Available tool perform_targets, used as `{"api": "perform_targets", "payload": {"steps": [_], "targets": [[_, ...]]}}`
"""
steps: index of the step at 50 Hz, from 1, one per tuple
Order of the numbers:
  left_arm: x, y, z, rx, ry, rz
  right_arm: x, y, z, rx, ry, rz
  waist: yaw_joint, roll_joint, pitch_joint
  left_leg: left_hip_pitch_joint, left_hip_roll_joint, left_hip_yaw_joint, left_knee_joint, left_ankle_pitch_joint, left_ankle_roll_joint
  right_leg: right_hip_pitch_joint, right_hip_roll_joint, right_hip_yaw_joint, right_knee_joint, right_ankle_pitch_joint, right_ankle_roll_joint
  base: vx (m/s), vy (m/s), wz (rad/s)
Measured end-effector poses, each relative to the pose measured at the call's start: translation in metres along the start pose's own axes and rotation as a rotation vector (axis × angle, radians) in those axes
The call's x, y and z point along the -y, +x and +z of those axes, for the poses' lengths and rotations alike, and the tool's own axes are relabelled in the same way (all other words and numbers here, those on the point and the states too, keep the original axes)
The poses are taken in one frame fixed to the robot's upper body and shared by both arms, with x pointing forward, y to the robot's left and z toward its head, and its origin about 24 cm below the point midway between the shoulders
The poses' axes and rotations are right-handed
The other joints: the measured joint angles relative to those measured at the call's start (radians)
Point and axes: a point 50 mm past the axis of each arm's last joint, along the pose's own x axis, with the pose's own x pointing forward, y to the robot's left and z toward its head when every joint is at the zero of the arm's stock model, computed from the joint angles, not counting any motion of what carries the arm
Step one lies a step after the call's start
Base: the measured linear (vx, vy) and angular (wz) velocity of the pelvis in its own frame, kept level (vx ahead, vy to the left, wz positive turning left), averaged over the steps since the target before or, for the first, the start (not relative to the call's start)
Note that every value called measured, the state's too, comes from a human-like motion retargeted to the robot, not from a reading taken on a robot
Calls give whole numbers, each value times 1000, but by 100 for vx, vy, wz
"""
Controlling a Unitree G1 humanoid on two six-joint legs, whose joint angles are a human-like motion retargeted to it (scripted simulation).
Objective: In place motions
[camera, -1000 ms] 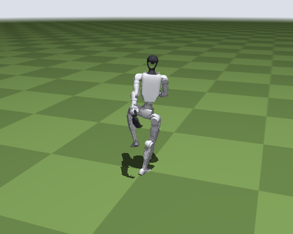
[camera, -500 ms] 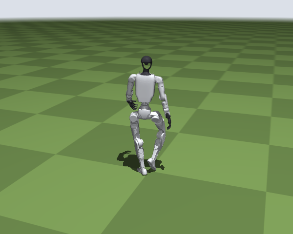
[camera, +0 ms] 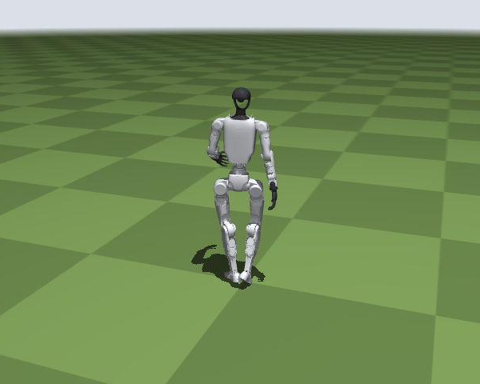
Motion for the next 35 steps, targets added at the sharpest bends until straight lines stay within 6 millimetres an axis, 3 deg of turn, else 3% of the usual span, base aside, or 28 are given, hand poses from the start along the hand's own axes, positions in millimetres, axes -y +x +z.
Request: {"api": "perform_targets", "payload": {"steps": [2, 3, 5, 8, 10, 14, 17, 20, 22, 26, 30, 35], "targets": [[8, -15, -46, -178, -51, -47, 0, -1, 34, 115, -52, -12, 20, -34, -29, 0, -50, 8, -2, -13, -3, 128, -6, 11, -263, -206, 21, 6, -9, -34], [8, -26, -68, -272, -72, -60, -2, -2, 51, 172, -86, -13, 49, -46, -41, 9, -62, 33, -9, -21, -10, 183, -10, -31, -336, -298, -9, 10, -13, -111], [8, -51, -109, -449, -104, -76, -10, -7, 81, 274, -139, 0, 127, -57, -81, 20, -64, 93, -20, -32, -26, 210, -19, -162, -444, -291, -59, 19, -15, -150], [23, -82, -160, -712, -110, -77, -12, -17, 120, 398, -154, 7, 223, -30, -171, -47, -15, 123, -21, -20, -42, 135, -27, -70, -472, -231, -6, 4, -10, -58], [30, -102, -183, -846, -124, -31, -10, -29, 152, 509, -172, -22, 240, -37, -191, -68, -12, 130, -30, -16, -49, 69, -19, -57, -442, -240, -35, -15, -12, -6], [33, -144, -211, -1091, -248, 97, -21, -65, 218, 757, -295, -41, 145, -32, -131, -50, -14, 118, -48, 6, -51, 98, -10, -70, -446, -252, -44, -21, -16, 13], [49, -175, -223, -1286, -346, 132, -26, -80, 236, 853, -359, -52, 65, -26, -114, -49, -10, 72, -45, 16, -52, 126, -4, -83, -461, -259, -41, -12, -8, 73], [64, -193, -231, -1333, -383, 150, -19, -74, 226, 837, -370, -69, 58, -38, -128, -52, -17, 47, -40, 19, -58, 132, -9, -101, -467, -266, -46, 11, -5, 36], [70, -203, -237, -1333, -377, 127, -12, -57, 201, 737, -357, -66, 115, -42, -146, -50, -12, 63, -46, 21, -62, 123, -4, -89, -462, -268, -49, 20, -6, -35], [79, -215, -242, -1348, -347, 73, -6, -22, 133, 435, -289, 9, 184, -51, -151, -45, -9, 64, -47, 23, -67, 127, 1, -88, -464, -271, -52, 5, -4, -6], [90, -216, -243, -1363, -368, 45, -10, -5, 60, 102, -199, 100, 170, -46, -130, -38, -9, 38, -44, 30, -68, 153, 3, -106, -472, -275, -52, -4, -2, 30], [101, -212, -242, -1347, -405, 18, -10, -2, -12, -80, -13, -126, 161, -37, -137, -51, -9, 14, -49, 43, -70, 156, 3, -134, -474, -281, -50, 4, -2, 24]]}}
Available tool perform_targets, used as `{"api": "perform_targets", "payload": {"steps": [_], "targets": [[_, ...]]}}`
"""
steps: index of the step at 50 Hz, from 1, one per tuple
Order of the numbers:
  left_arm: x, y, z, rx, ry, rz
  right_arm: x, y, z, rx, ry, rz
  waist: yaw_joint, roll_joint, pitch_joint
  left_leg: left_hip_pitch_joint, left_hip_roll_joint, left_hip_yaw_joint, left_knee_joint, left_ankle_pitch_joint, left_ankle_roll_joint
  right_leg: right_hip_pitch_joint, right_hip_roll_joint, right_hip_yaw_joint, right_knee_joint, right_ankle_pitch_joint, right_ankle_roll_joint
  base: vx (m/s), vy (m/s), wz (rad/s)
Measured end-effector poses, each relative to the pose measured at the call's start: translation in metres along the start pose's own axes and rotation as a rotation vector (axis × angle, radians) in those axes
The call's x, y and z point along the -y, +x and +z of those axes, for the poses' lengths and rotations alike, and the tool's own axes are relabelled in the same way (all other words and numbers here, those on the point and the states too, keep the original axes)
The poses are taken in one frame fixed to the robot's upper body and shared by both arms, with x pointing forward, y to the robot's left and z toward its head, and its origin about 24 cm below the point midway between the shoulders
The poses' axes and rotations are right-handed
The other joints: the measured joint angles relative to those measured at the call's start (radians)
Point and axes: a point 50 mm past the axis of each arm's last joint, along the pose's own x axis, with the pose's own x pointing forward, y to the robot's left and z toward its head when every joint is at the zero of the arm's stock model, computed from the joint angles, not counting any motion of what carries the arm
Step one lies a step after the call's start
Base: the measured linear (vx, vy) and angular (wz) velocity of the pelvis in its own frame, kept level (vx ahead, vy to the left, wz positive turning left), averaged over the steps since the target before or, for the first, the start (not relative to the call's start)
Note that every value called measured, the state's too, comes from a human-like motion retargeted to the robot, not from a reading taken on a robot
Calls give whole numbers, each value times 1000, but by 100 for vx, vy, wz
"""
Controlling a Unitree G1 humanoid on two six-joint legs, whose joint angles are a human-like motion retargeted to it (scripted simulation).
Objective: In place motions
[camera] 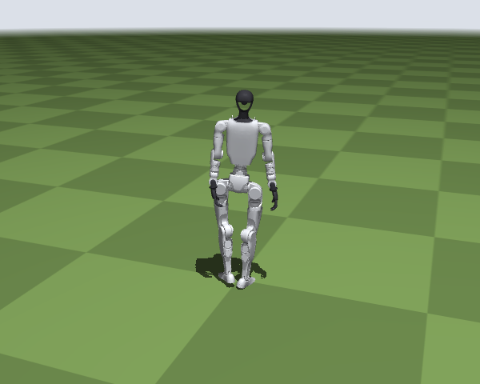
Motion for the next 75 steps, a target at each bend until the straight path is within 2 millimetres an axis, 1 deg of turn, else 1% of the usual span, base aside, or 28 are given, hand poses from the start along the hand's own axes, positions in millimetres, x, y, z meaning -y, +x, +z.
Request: {"api": "perform_targets", "payload": {"steps": [2, 5, 7, 9, 12, 16, 21, 25, 28, 33, 36, 38, 40, 43, 45, 47, 50, 53, 55, 56, 57, 58, 60, 64, 67, 70, 73, 75], "targets": [[0, 0, 3, 15, 19, 0, -3, 0, -16, -30, 56, -75, -2, 2, 2, -2, 3, -6, -1, 5, -2, 1, -1, -6, 0, 0, 2, 0, -2, 9], [-2, -1, 7, 25, 67, 10, -5, 0, -31, -68, 68, -85, -4, 11, -1, -4, 11, 3, -2, 11, -7, -4, 1, -3, 3, 0, 1, -1, -1, -15], [-5, -1, 10, 27, 109, 17, -3, 0, -34, -80, 43, -74, -13, 20, -4, -5, 15, 13, -3, 13, -10, -9, 3, 2, 3, 2, -2, -3, 2, -27], [-8, -3, 15, 35, 147, 26, 2, 0, -29, -70, 14, -68, -26, 30, -3, -4, 18, 21, -3, 15, -12, -12, 6, 8, 4, 4, -6, -5, 2, -24], [-14, -6, 28, 75, 186, 46, 7, 1, -10, -18, -18, -45, -41, 42, 13, 1, 22, 32, -2, 17, -15, -14, 9, 16, 4, 8, -12, -6, 1, -22], [-20, -10, 45, 145, 194, 66, 6, 1, 23, 94, -37, 40, -43, 50, 30, 5, 27, 42, -2, 24, -18, -16, 11, 21, 6, 12, -20, -3, 0, -9], [-29, -15, 56, 185, 166, 91, 3, -5, 62, 234, -80, 152, -43, 58, 37, -15, 36, 36, 6, 38, -21, -26, 13, 3, 4, 16, -28, -7, 0, 7], [-33, -17, 59, 202, 133, 112, 5, -10, 84, 306, -119, 140, -39, 58, 52, -41, 39, 7, 16, 54, -20, -29, 10, -29, 0, 15, -34, -10, 2, 40], [-33, -18, 61, 214, 123, 117, 7, -12, 92, 332, -129, 127, -21, 57, 73, -66, 35, -33, 26, 69, -17, -23, 8, -68, -6, 13, -37, -12, 3, 71], [-28, -15, 56, 205, 123, 109, 11, -10, 87, 321, -131, 126, 35, 50, 124, -121, 17, -120, 58, 103, -13, -2, -5, -151, -18, 4, -35, -16, 3, 100], [-24, -11, 47, 178, 118, 91, 16, -8, 78, 290, -135, 112, 70, 46, 151, -162, -2, -172, 76, 120, -9, 8, -17, -211, -28, -2, -32, -21, 5, 125], [-21, -9, 36, 148, 107, 79, 18, -5, 67, 256, -139, 107, 89, 42, 158, -184, -8, -161, 84, 109, 3, 11, -30, -260, -33, -6, -30, -17, 6, 148], [-19, -6, 23, 110, 93, 68, 19, -3, 55, 214, -135, 107, 104, 31, 156, -184, 6, -56, 86, 69, 30, 10, -52, -313, -34, -12, -27, -13, 10, 175], [-16, -3, 3, 56, 60, 56, 19, 0, 40, 168, -125, 110, 101, 1, 150, -124, 51, 258, 76, -14, 64, 10, -98, -399, -31, -20, -15, -13, 12, 200], [-14, -1, -8, 27, 25, 49, 17, 0, 34, 155, -125, 110, 85, -22, 143, -69, 71, 473, 76, -65, 79, 10, -132, -452, -29, -24, -5, -12, 14, 203], [-14, -1, -17, 4, -17, 49, 15, 1, 30, 151, -131, 112, 65, -43, 131, -17, 82, 642, 77, -87, 90, 14, -160, -492, -25, -28, 8, -6, 15, 197], [-15, -1, -25, -12, -85, 62, 11, 1, 24, 145, -150, 121, 43, -79, 112, 31, 97, 742, 103, -97, 103, 25, -201, -547, -22, -27, 26, 0, 15, 179], [-15, -1, -21, 13, -139, 66, 8, 2, 21, 139, -165, 125, 39, -105, 101, 57, 118, 752, 134, -84, 119, 40, -228, -599, -18, -21, 37, 1, 18, 150], [-14, -1, -16, 40, -175, 62, 7, 2, 21, 136, -170, 124, 44, -105, 95, 62, 129, 736, 120, -26, 125, 51, -226, -627, -16, -16, 44, 3, 27, 115], [-12, 0, -13, 54, -193, 59, 7, 1, 22, 138, -169, 122, 48, -95, 92, 61, 131, 718, 94, 26, 120, 55, -218, -633, -14, -13, 46, 3, 27, 96], [-10, 0, -10, 67, -209, 56, 7, 1, 24, 141, -167, 119, 53, -81, 89, 59, 133, 696, 64, 67, 103, 58, -205, -641, -12, -10, 47, 3, 26, 84], [-8, 0, -6, 80, -223, 50, 8, 1, 25, 147, -163, 115, 56, -61, 84, 54, 134, 667, 28, 83, 61, 62, -184, -651, -12, -8, 47, 6, 33, 76], [-2, 1, 0, 100, -236, 30, 12, 1, 29, 161, -151, 102, 62, -37, 77, 39, 108, 616, -26, 55, 46, 71, -165, -661, -14, 3, 50, 10, 44, 66], [4, 1, 16, 146, -191, -6, 17, 0, 38, 186, -132, 75, 56, -7, 60, 21, 74, 595, -94, 48, 31, 73, -154, -676, -14, 34, 50, 8, 33, 50], [-3, -3, 32, 196, -110, 22, 14, -1, 46, 207, -101, 76, 56, -10, 66, -5, 64, 527, -78, 20, 37, 80, -168, -702, -14, 64, 42, 6, 37, 50], [-14, -8, 46, 231, -21, 74, 9, -2, 51, 227, -80, 104, 106, -25, 82, -14, 48, 501, -59, -10, 52, 92, -189, -718, -15, 95, 25, 11, 33, 11], [-18, -10, 51, 241, 28, 92, 7, -2, 51, 227, -85, 118, 156, -31, 81, -16, 27, 478, -61, -33, 61, 100, -207, -726, -10, 127, 11, 18, 37, 8], [-18, -10, 50, 246, 22, 86, 6, -2, 51, 225, -84, 119, 166, -30, 74, -20, 16, 463, -64, -45, 65, 107, -215, -737, -7, 151, 1, 15, 24, 27]]}}
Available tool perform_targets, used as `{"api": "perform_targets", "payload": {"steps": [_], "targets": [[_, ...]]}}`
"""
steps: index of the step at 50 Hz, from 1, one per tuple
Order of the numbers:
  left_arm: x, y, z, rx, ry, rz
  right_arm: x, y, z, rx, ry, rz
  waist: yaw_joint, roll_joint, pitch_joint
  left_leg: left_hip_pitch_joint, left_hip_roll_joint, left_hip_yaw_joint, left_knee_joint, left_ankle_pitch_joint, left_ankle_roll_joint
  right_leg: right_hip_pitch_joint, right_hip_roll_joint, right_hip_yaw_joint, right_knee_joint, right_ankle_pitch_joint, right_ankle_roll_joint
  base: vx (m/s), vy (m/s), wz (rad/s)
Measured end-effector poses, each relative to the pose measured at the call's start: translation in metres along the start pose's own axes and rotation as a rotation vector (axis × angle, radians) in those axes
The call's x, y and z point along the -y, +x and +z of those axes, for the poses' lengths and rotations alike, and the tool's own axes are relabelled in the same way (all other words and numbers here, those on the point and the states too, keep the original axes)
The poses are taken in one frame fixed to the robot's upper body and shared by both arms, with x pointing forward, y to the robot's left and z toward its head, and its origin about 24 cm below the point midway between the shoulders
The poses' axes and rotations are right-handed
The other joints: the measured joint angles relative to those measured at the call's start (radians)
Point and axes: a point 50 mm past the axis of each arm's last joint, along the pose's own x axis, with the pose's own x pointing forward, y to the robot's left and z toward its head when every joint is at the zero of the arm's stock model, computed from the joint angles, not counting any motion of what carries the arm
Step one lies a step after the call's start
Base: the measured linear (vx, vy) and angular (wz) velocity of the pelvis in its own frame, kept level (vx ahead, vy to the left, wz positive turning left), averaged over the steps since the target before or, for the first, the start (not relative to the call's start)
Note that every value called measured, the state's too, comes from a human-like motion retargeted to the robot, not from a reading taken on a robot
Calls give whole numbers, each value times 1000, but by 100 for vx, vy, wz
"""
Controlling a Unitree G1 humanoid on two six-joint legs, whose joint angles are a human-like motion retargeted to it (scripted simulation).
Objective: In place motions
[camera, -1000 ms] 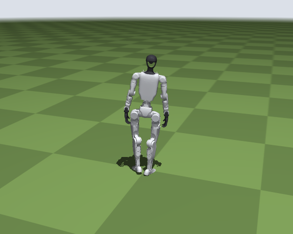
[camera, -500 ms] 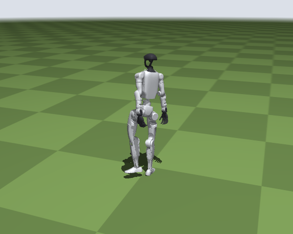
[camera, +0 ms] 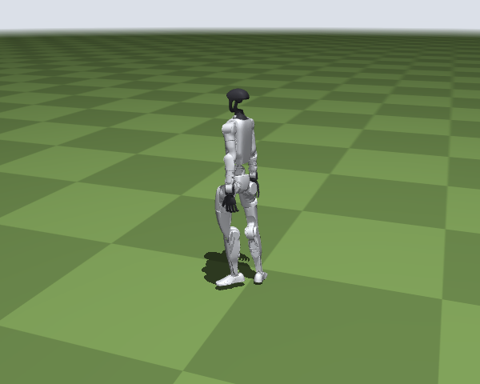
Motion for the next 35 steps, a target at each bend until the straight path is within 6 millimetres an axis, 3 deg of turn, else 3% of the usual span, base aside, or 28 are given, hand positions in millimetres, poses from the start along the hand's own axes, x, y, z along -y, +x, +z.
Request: {"api": "perform_targets", "payload": {"steps": [7, 10, 15, 18, 23, 26, 27, 30, 35], "targets": [[-1, 0, -3, -12, -50, -6, -3, 1, 9, 27, -39, 6, -63, 25, -9, -24, 6, -28, 8, -31, 19, 16, -2, 5, 36, 3, -70, 13, 23, 63], [-5, -1, -2, -19, -33, 7, -5, 1, 10, 30, -67, 8, -86, 27, 7, -27, 5, -66, 9, -34, 31, -26, 9, 198, 63, -62, -78, 11, 13, 98], [-12, -2, 8, 3, -25, 22, -9, 1, 16, 54, -131, 23, -170, 15, 35, -46, -6, -158, 9, -15, 49, -152, 58, 574, 163, -156, 11, 6, 2, 135], [-15, -3, 11, 10, -15, 28, -10, 1, 18, 61, -164, 24, -208, 6, 43, -62, -6, -198, 14, 2, 52, -197, 114, 692, 180, -196, 42, 3, -2, 111], [-19, -4, 16, 18, 7, 35, -12, 1, 17, 54, -193, 28, -267, -14, 65, -73, -22, -306, 31, 25, 54, -246, 205, 905, 156, -288, 35, 4, -5, 116], [-18, -4, 16, 17, 25, 33, -12, 1, 12, 37, -203, 25, -283, -29, 77, -61, -43, -366, 43, 32, 51, -254, 245, 1030, 117, -297, -20, 9, -4, 103], [-17, -3, 15, 14, 31, 30, -12, 1, 9, 28, -206, 24, -275, -33, 75, -58, -48, -375, 47, 32, 48, -248, 244, 1029, 107, -291, -38, 11, -1, 41], [-11, -2, 13, -4, 55, 13, -12, 1, -2, -10, -198, 29, -215, -39, 62, -58, -59, -382, 57, 36, 39, -204, 190, 856, 87, -300, -3, 12, 0, 21], [2, 1, 14, 28, 42, 6, -10, 1, -2, -19, -188, 16, -165, -31, 69, -38, -63, -417, 69, 43, 33, -158, 191, 838, 55, -295, -8, 4, -1, 35]]}}
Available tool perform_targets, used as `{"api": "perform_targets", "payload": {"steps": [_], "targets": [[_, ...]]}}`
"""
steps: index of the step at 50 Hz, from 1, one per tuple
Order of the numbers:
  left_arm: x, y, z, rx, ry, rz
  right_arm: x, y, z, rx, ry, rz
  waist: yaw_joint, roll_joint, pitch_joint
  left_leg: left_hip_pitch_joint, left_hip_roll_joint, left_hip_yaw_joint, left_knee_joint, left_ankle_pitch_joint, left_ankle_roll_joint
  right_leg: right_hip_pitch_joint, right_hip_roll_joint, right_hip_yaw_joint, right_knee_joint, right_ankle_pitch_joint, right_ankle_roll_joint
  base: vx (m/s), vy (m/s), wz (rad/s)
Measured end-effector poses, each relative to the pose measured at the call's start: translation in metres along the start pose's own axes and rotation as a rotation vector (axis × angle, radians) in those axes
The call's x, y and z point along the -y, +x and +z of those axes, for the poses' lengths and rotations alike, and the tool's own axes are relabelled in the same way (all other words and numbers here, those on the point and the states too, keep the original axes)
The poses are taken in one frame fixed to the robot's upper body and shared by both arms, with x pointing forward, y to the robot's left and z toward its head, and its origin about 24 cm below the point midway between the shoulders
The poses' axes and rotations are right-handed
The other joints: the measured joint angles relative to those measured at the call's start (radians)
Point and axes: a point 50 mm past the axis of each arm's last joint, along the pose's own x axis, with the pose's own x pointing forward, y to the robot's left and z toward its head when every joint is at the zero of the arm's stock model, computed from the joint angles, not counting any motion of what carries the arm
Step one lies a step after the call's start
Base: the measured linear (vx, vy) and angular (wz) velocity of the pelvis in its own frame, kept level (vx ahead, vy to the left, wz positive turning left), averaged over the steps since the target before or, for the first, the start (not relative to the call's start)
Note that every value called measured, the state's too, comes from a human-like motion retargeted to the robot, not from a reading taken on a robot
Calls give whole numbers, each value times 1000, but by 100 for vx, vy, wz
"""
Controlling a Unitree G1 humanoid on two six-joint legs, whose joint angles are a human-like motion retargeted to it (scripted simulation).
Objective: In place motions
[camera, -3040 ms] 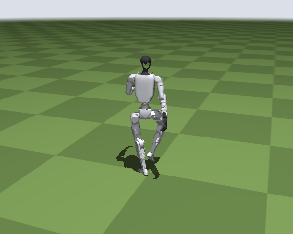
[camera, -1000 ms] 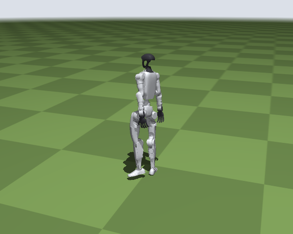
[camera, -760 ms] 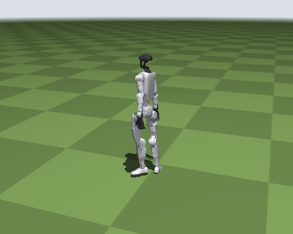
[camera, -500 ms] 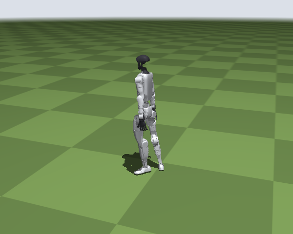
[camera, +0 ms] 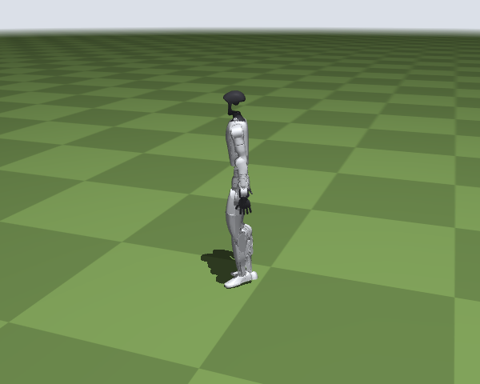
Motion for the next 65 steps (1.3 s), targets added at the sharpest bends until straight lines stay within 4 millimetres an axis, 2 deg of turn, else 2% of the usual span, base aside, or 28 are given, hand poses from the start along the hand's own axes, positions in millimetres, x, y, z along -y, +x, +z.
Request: {"api": "perform_targets", "payload": {"steps": [5, 13, 22, 25, 27, 30, 32, 34, 37, 40, 45, 48, 50, 53, 55, 60, 63, 65], "targets": [[1, 0, -6, -1, 12, 23, 1, 0, 10, 34, -5, -8, -4, 12, -27, -10, 1, -47, 7, 6, -9, 13, 3, -32, -7, -11, 2, 3, -4, 42], [1, -1, -13, -47, 23, -14, 1, 0, 25, 91, -25, -10, 18, 21, -32, -17, 2, -92, 28, 14, -25, 28, 2, -55, 1, -22, -5, -1, -3, 22], [3, -1, -20, -80, 40, -32, -1, 1, 20, 65, -21, 5, 33, 25, -47, -78, 15, -126, 139, 10, -49, 7, -15, -41, 12, -14, -6, 0, 0, 0], [1, -2, -20, -94, 53, -28, 0, 0, 17, 55, -25, 4, 51, 23, -43, -115, 3, -236, 184, 40, -52, -8, -22, -15, 19, -3, -9, -2, 3, -43], [1, -2, -20, -98, 54, -21, 2, 0, 15, 47, -31, -2, 66, 26, -39, -135, -15, -368, 199, 65, -69, -18, -20, 11, 23, 7, -13, 1, 6, -75], [0, -2, -23, -104, 44, -14, 3, 0, 10, 32, -41, -6, 83, 33, -35, -136, -44, -579, 196, 91, -122, -31, -14, 58, 31, 24, -19, 5, 7, -99], [1, -2, -27, -112, 31, -12, 4, 0, 9, 25, -44, -8, 89, 36, -32, -123, -43, -640, 183, 93, -152, -38, -9, 91, 35, 38, -24, 6, 7, -119], [2, -2, -30, -123, 15, -12, 6, 0, 9, 25, -44, -12, 81, 43, -30, -105, -30, -607, 163, 78, -145, -48, -4, 118, 40, 53, -28, 3, 7, -116], [5, -3, -32, -138, -3, -19, 11, 0, 14, 41, -43, -19, 38, 59, -29, -69, -16, -510, 113, 50, -79, -64, 11, 151, 53, 70, -35, 0, 9, -101], [5, -3, -29, -137, -1, -31, 13, -1, 20, 69, -46, -21, -27, 71, -22, -39, 2, -470, 67, 55, -90, -85, 32, 192, 70, 86, -46, -6, 7, -103], [-15, -5, -4, -93, 113, -10, 12, -1, 29, 101, -19, -12, -74, 68, 20, 0, 15, -329, 19, 56, -68, -131, 64, 285, 86, 130, -91, -19, 3, -150], [-29, -8, 1, -92, 181, 21, 10, 0, 18, 62, -33, 6, -56, 72, 4, 13, 35, -216, -3, 49, -68, -165, 84, 314, 91, 134, -131, -7, -1, -199], [-35, -9, 3, -84, 193, 43, 10, 0, 10, 32, -43, 5, -48, 82, -9, 19, 57, -143, -14, 44, -74, -172, 68, 227, 86, 127, -172, -10, -4, -205], [-39, -10, 8, -52, 163, 56, 13, -1, 5, 14, -46, -6, -39, 106, -13, 29, 93, -25, -26, 28, -88, -157, 22, -17, 79, 97, -243, -20, -4, -216], [-39, -9, 10, -39, 140, 53, 17, -1, 4, 5, -35, -13, -37, 120, -12, 38, 113, 50, -29, 14, -100, -138, -5, -172, 83, 80, -255, -20, -4, -203], [-35, -8, 12, -31, 118, 44, 24, -2, -3, -27, 13, -29, -54, 153, -17, 61, 152, 207, -17, -22, -125, -48, -58, -523, 106, 110, -225, -11, -4, -168], [-29, -7, 10, -33, 123, 31, 23, -3, -10, -58, 43, -30, -61, 154, -23, 90, 153, 290, -11, -37, -141, 12, -63, -623, 85, 163, -191, -7, -15, -145], [-24, -6, 7, -36, 121, 20, 20, -3, -14, -79, 49, -23, -61, 136, -31, 110, 131, 341, -11, -45, -151, 42, -65, -623, 39, 170, -99, 2, -17, -143]]}}
